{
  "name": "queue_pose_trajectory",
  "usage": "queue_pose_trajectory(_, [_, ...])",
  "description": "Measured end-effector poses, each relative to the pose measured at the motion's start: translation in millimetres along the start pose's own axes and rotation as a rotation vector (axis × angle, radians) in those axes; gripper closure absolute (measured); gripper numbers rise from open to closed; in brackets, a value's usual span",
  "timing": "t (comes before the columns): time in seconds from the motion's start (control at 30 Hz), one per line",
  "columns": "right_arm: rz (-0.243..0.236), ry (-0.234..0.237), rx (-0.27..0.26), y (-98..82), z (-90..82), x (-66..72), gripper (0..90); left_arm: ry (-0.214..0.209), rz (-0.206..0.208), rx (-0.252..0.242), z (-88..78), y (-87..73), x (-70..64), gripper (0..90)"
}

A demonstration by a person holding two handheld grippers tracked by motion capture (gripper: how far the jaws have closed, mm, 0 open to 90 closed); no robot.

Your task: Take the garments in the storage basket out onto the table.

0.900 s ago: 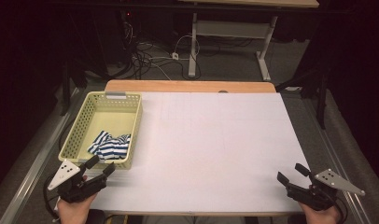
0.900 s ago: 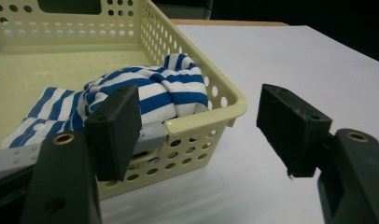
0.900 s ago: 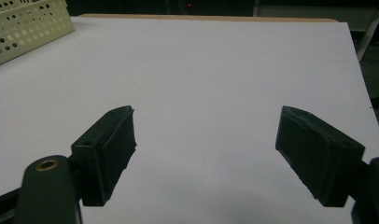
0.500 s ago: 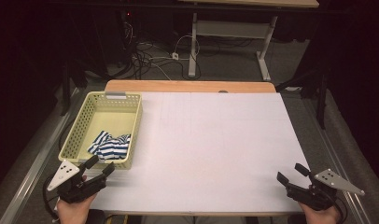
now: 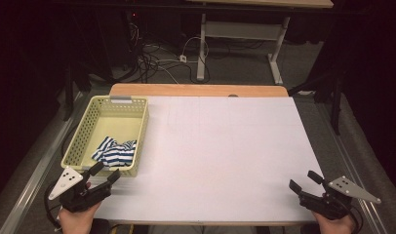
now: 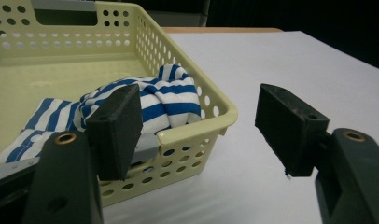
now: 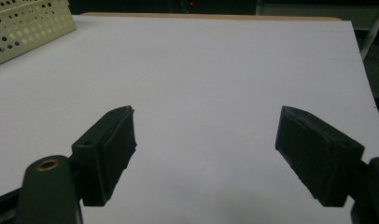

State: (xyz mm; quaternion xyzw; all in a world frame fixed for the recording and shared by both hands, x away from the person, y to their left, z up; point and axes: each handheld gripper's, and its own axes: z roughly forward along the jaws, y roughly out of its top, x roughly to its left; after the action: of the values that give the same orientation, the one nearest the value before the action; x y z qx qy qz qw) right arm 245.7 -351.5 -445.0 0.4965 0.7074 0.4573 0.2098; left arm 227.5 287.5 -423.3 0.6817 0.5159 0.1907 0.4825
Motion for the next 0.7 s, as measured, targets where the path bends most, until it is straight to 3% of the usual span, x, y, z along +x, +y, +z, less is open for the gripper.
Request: queue_pose_trajectory(0.7, [-0.007, 0.001, 0.009, 0.6, 1.4, 0.5, 21.5, -0.009, 0.006, -0.028, 1.9, 15.9, -4.8, 30.4])
